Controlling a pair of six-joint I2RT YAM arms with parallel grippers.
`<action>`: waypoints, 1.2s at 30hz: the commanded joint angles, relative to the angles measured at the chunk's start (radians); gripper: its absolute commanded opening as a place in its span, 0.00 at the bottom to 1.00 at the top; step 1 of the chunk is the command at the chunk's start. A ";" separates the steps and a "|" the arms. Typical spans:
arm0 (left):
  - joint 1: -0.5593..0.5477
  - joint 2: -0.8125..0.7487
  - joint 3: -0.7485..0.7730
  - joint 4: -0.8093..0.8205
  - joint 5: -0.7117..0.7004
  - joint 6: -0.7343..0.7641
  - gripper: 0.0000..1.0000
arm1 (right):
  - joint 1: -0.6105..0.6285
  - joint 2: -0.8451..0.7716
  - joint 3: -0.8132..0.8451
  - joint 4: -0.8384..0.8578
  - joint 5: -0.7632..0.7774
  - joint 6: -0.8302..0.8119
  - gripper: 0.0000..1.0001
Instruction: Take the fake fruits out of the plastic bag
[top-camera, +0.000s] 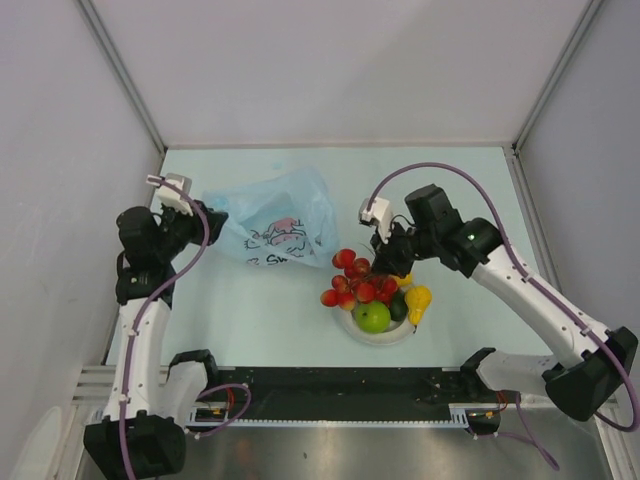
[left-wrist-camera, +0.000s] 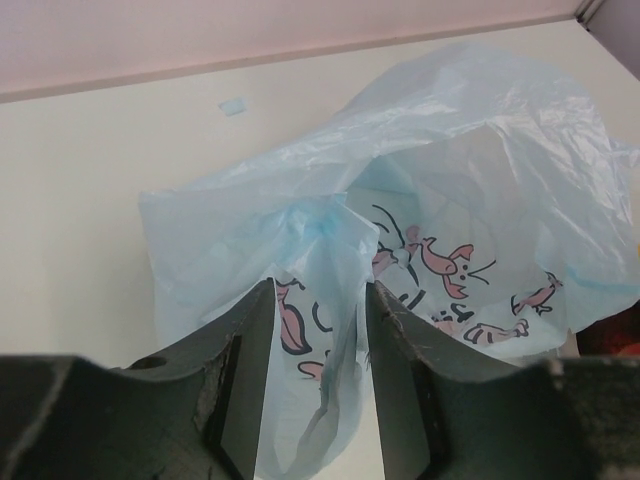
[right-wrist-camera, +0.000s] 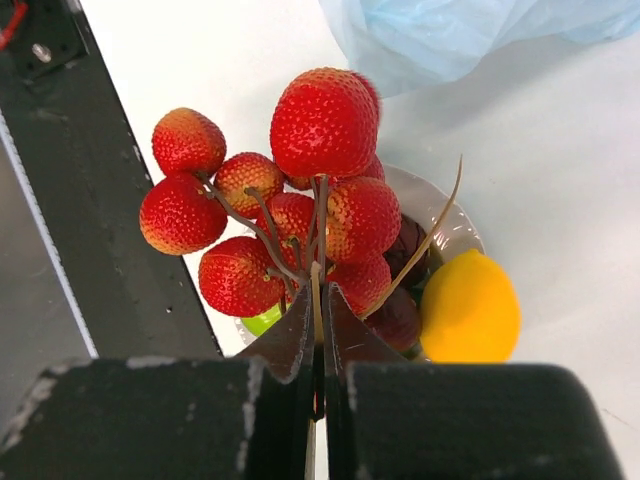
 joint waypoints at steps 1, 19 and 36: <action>0.003 -0.048 -0.025 0.021 0.008 -0.010 0.47 | 0.058 0.024 0.057 0.002 0.116 -0.013 0.00; 0.004 -0.133 -0.121 0.072 0.012 -0.041 0.50 | 0.134 0.123 0.215 -0.238 0.297 -0.030 0.00; 0.003 -0.174 -0.140 0.081 0.022 -0.056 0.51 | 0.198 0.215 0.224 -0.221 0.391 -0.028 0.06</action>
